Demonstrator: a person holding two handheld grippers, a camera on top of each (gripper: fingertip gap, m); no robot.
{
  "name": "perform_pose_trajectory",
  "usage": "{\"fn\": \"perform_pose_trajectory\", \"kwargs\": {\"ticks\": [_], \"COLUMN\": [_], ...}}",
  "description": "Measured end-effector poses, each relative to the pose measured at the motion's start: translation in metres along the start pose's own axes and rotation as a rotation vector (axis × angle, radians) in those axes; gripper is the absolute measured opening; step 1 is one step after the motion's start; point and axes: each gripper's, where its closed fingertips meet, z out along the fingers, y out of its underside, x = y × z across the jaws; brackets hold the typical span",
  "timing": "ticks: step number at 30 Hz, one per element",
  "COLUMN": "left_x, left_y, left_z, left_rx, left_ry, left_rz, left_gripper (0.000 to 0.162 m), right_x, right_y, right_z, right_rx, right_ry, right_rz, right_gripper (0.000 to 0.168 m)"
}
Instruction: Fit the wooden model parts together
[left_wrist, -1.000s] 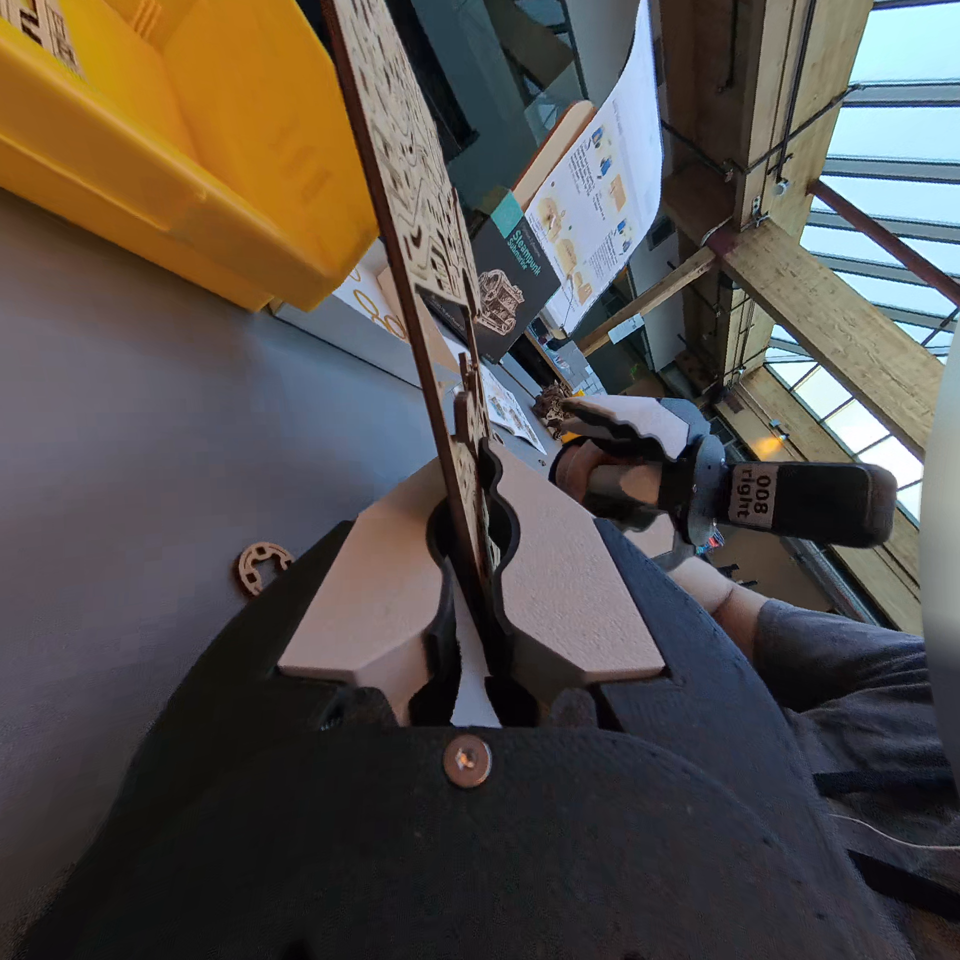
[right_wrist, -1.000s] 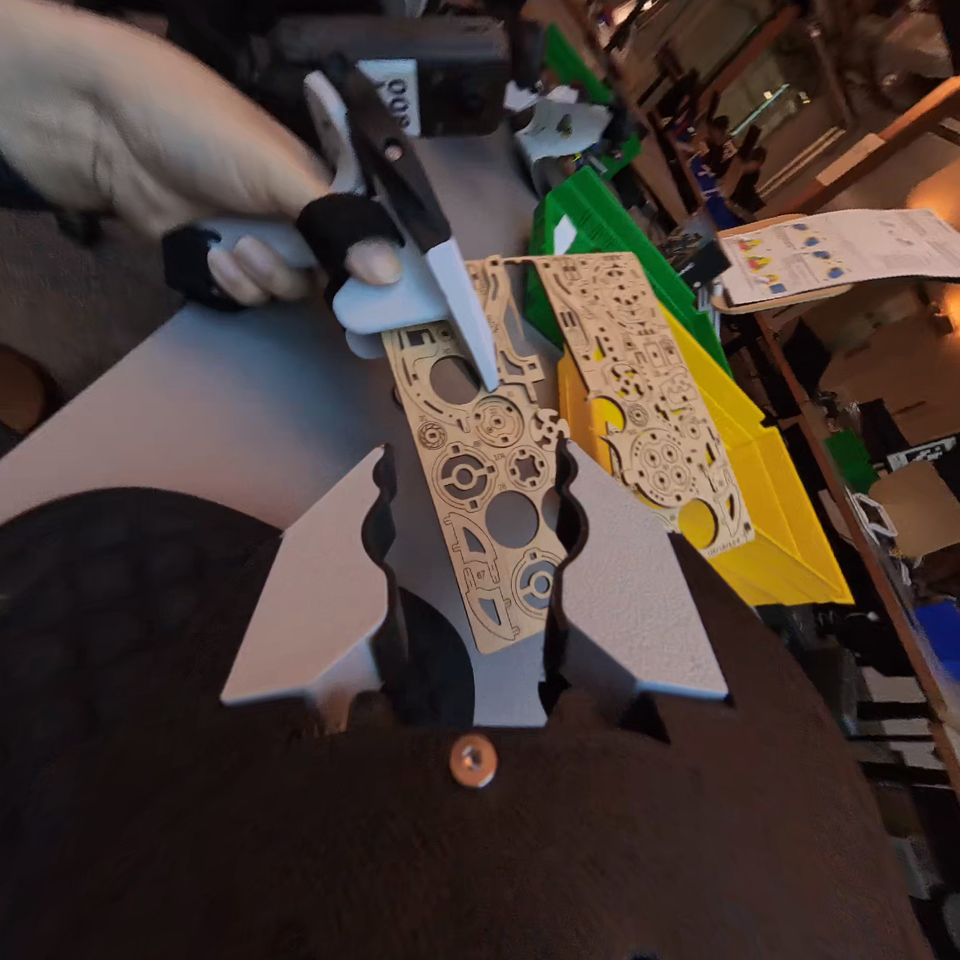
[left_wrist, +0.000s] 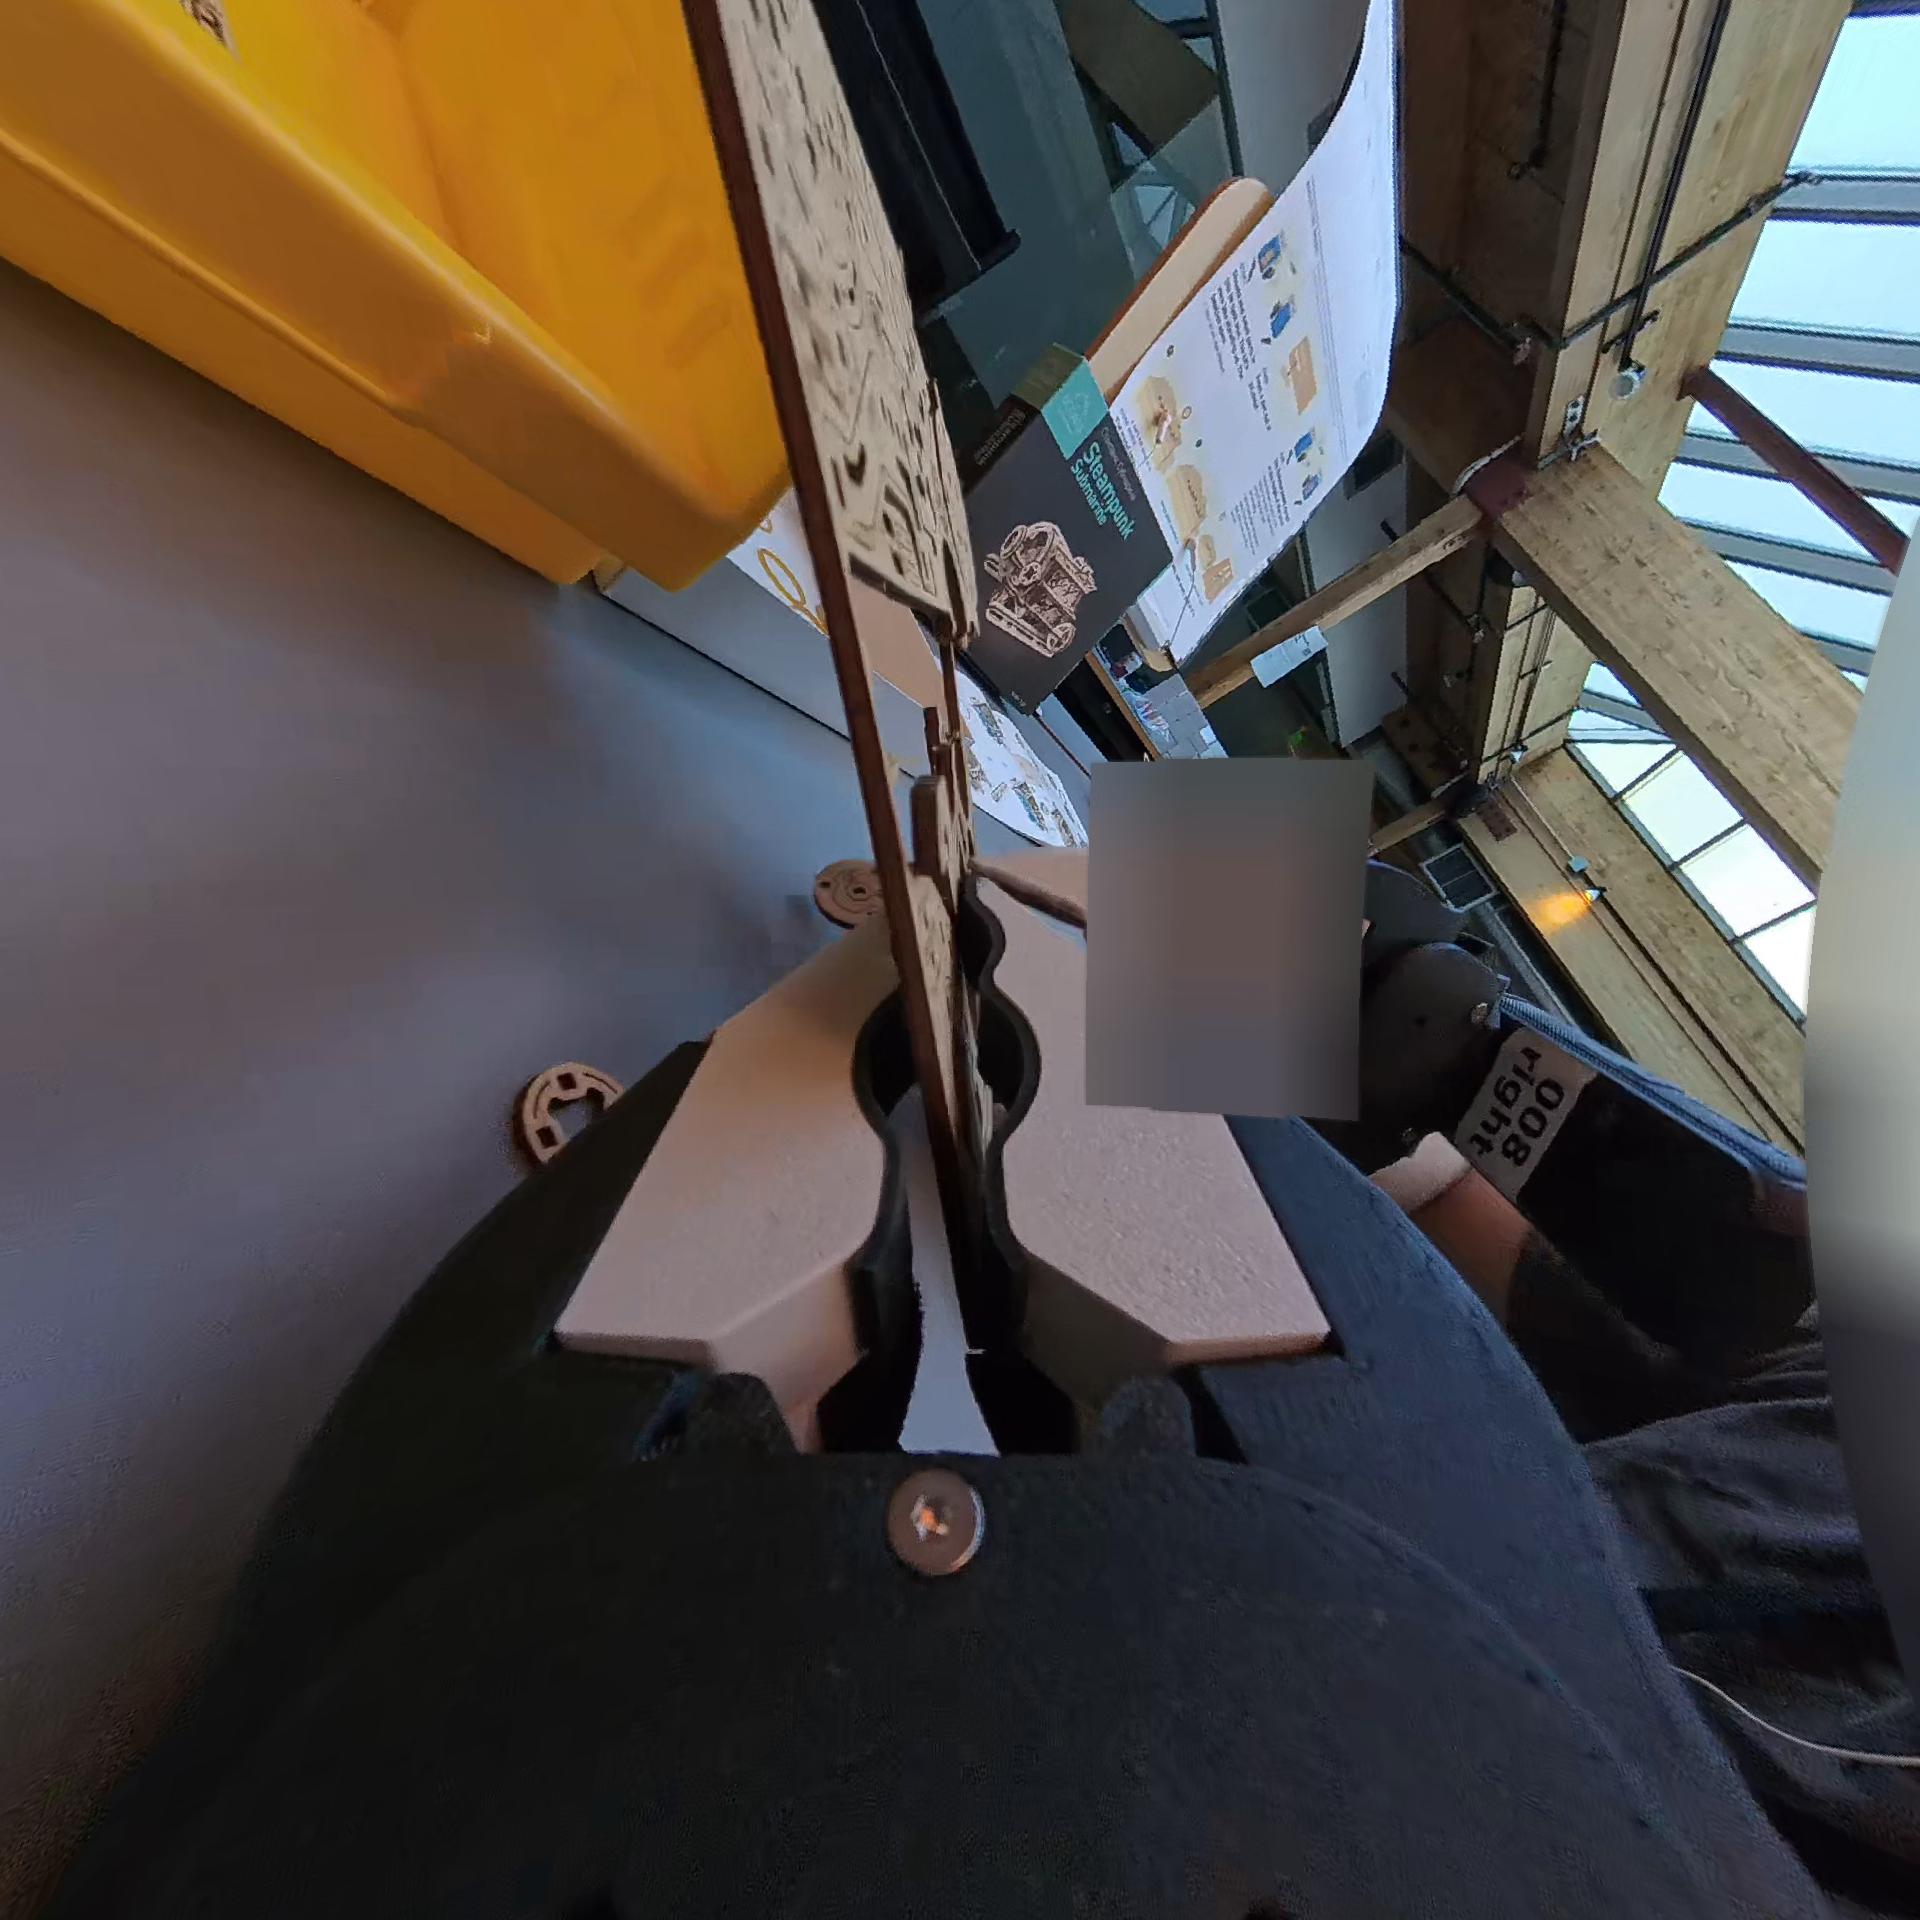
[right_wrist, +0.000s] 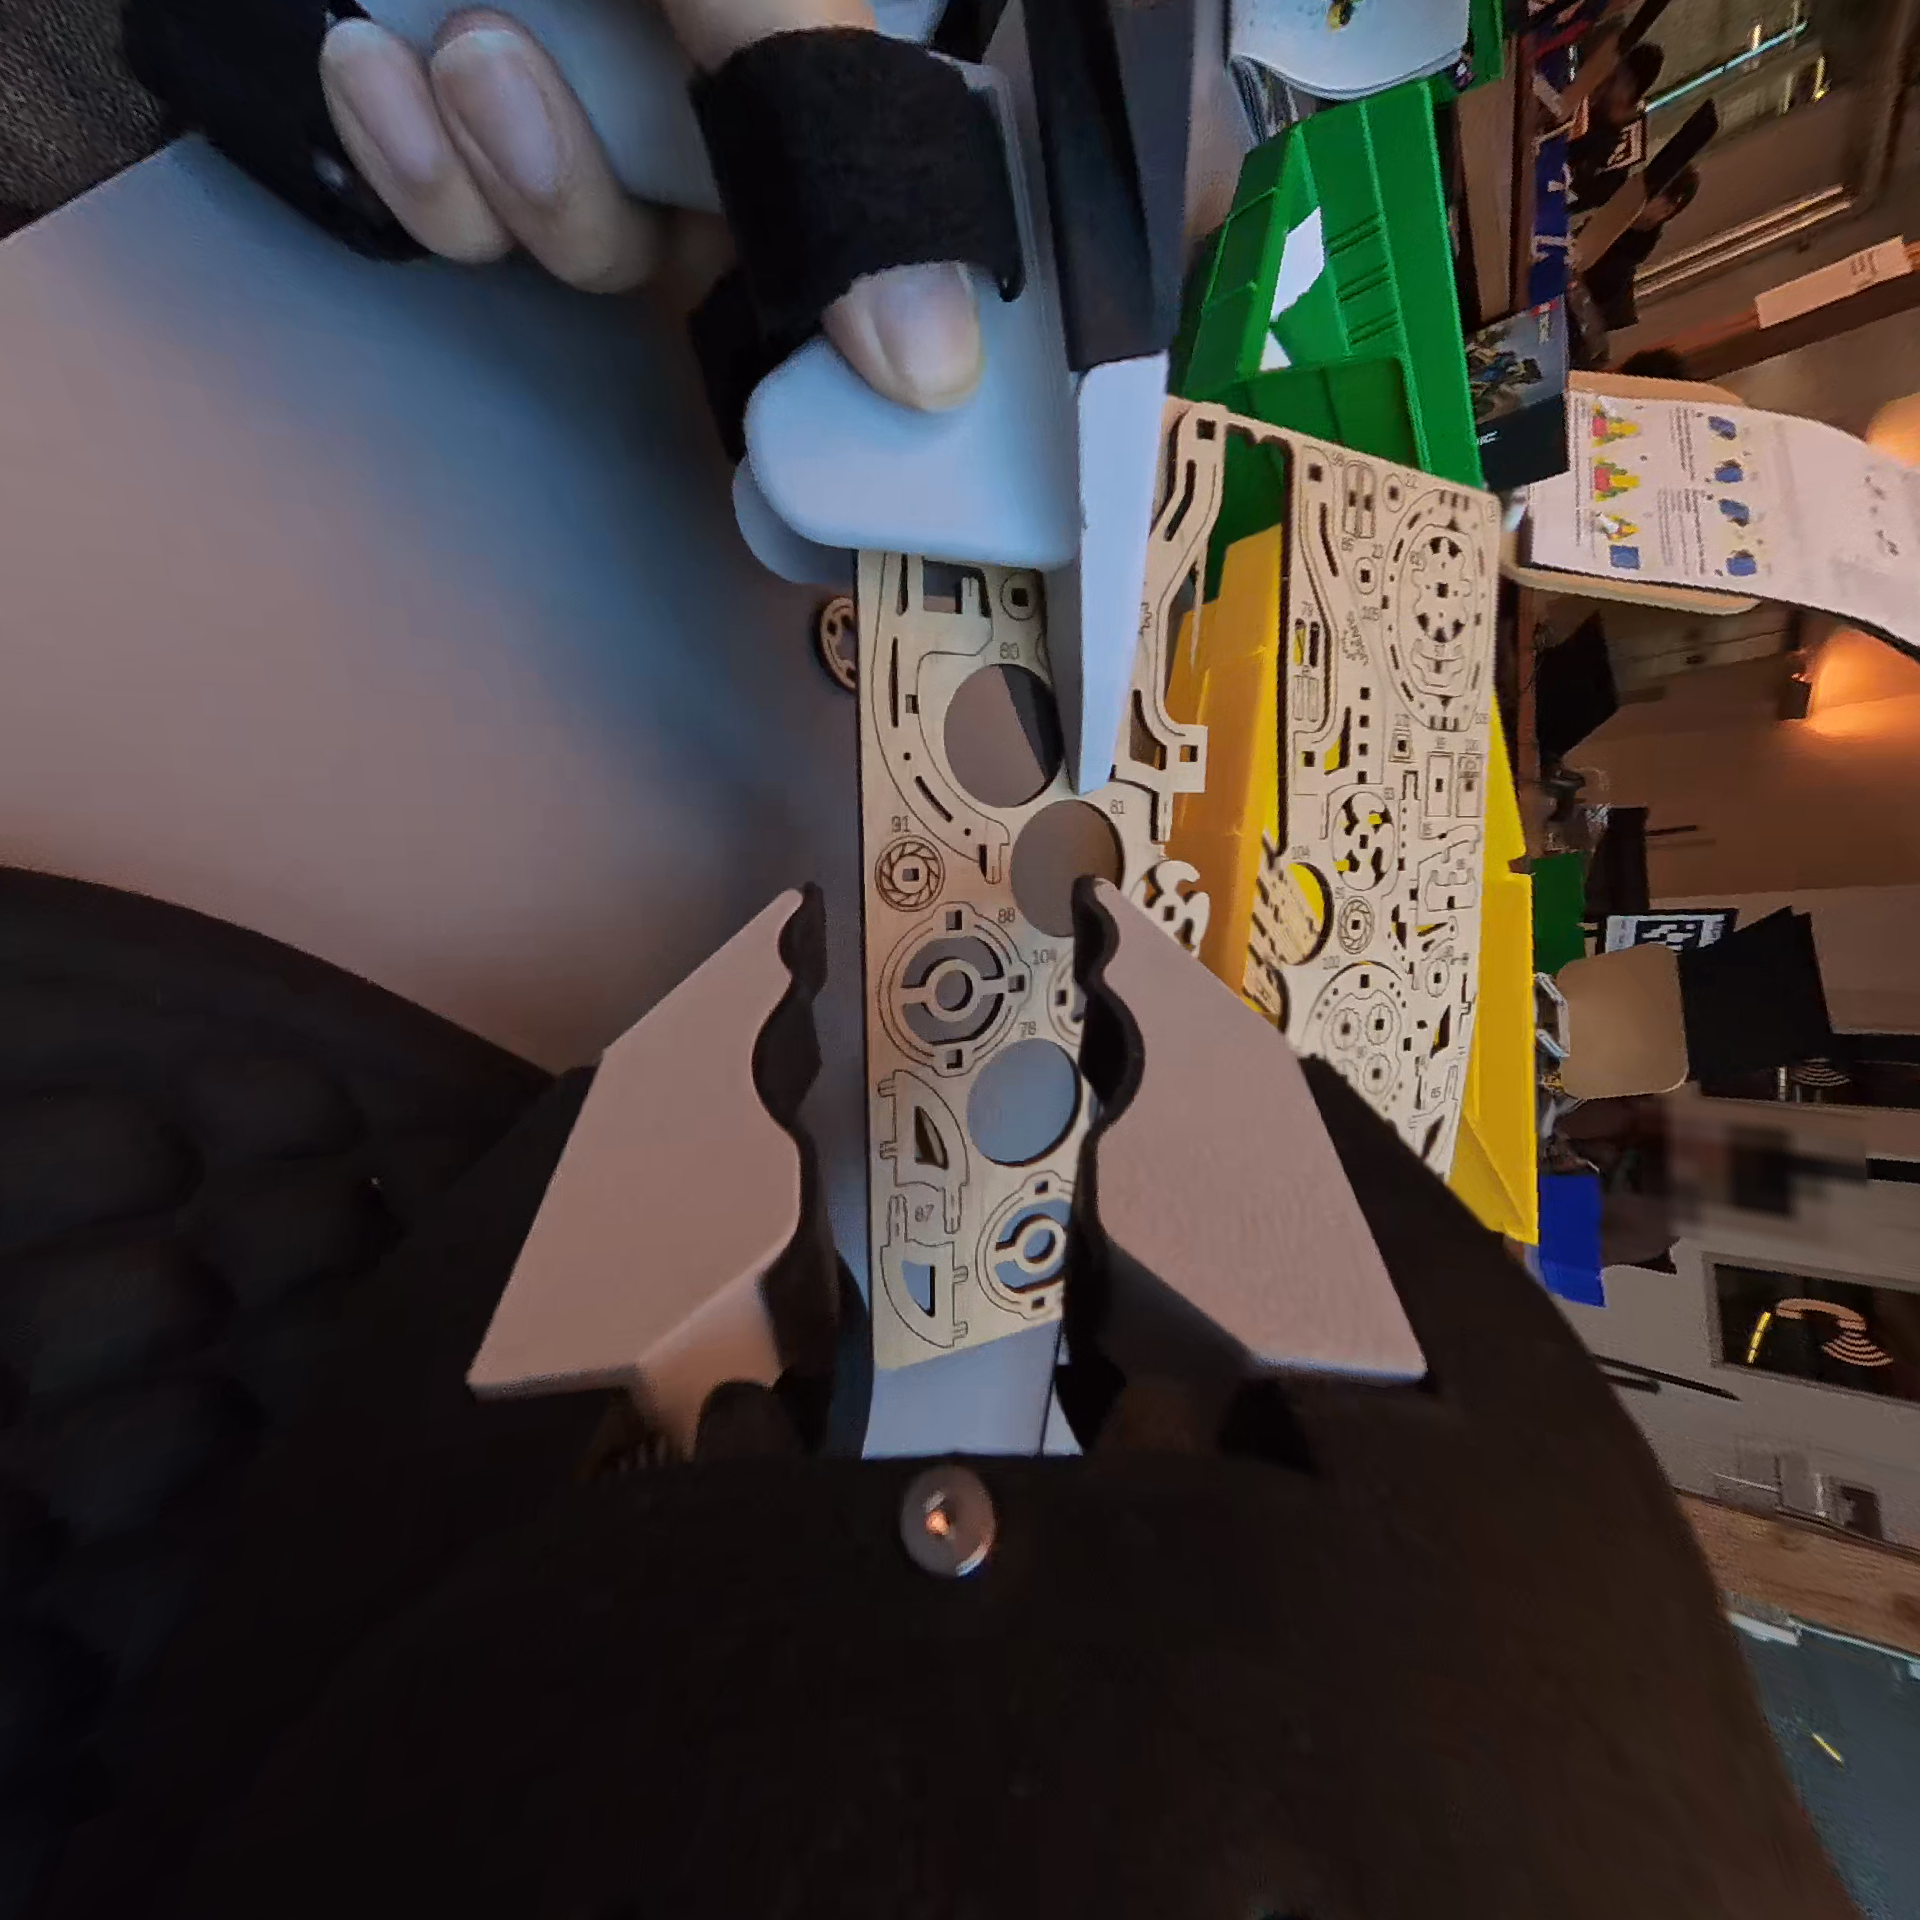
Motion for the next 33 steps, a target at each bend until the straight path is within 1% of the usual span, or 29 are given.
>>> {"fn": "perform_pose_trajectory", "kwargs": {"ticks": [2, 4, 8, 10, 12, 15, 18, 19, 21, 22, 24, 26, 27, 29, 30, 31, 32, 33], "left_x": [-0.001, -0.001, 0.002, 0.005, 0.010, 0.016, 0.024, 0.026, 0.032, 0.035, 0.041, 0.043, 0.043, 0.046, 0.051, 0.056, 0.061, 0.067], "left_y": [0.002, 0.000, -0.016, -0.023, -0.027, -0.029, -0.025, -0.023, -0.021, -0.019, -0.013, -0.006, -0.004, -0.003, -0.001, 0.001, 0.003, 0.006], "left_z": [0.002, 0.001, -0.008, -0.010, -0.011, -0.009, -0.010, -0.011, -0.014, -0.015, -0.017, -0.019, -0.021, -0.023, -0.025, -0.026, -0.027, -0.028], "left_rx": [-0.012, -0.001, 0.095, 0.115, 0.107, 0.045, -0.040, -0.065, -0.114, -0.144, -0.220, -0.309, -0.348, -0.416, -0.469, -0.520, -0.574, -0.634], "left_ry": [-0.014, -0.011, 0.014, 0.043, 0.052, 0.028, 0.038, 0.045, 0.073, 0.090, 0.121, 0.127, 0.124, 0.125, 0.151, 0.178, 0.198, 0.222], "left_rz": [0.009, 0.011, 0.016, 0.008, 0.023, 0.085, 0.116, 0.119, 0.121, 0.116, 0.124, 0.131, 0.135, 0.131, 0.121, 0.118, 0.119, 0.127], "left_gripper": [0.001, 0.001, 0.001, 0.001, 0.001, 0.001, 0.001, 0.001, 0.001, 0.001, 0.001, 0.001, 0.001, 0.001, 0.001, 0.001, 0.001, 0.001], "right_x": [0.000, 0.003, 0.023, 0.039, 0.046, 0.046, 0.065, 0.073, 0.086, 0.092, 0.107, 0.121, 0.126, 0.136, 0.138, 0.134, 0.128, 0.120], "right_y": [0.002, -0.002, -0.002, 0.007, 0.025, 0.049, 0.064, 0.070, 0.078, 0.080, 0.084, 0.083, 0.084, 0.083, 0.079, 0.071, 0.062, 0.051], "right_z": [-0.007, -0.019, -0.056, -0.074, -0.081, -0.077, -0.080, -0.081, -0.081, -0.080, -0.080, -0.084, -0.084, -0.082, -0.080, -0.078, -0.075, -0.077], "right_rx": [0.020, 0.075, 0.202, 0.265, 0.282, 0.304, 0.410, 0.449, 0.528, 0.569, 0.639, 0.653, 0.626, 0.567, 0.548, 0.540, 0.528, 0.534], "right_ry": [-0.020, -0.025, 0.007, 0.047, 0.032, -0.051, -0.093, -0.115, -0.176, -0.209, -0.253, -0.224, -0.193, -0.154, -0.181, -0.272, -0.390, -0.534], "right_rz": [0.040, 0.117, 0.369, 0.492, 0.614, 0.819, 1.056, 1.137, 1.286, 1.346, 1.442, 1.404, 1.352, 1.237, 1.184, 1.146, 1.135, 1.125], "right_gripper": [0.048, 0.048, 0.045, 0.038, 0.032, 0.034, 0.042, 0.049, 0.057, 0.059, 0.059, 0.059, 0.060, 0.069, 0.069, 0.066, 0.064, 0.058]}}
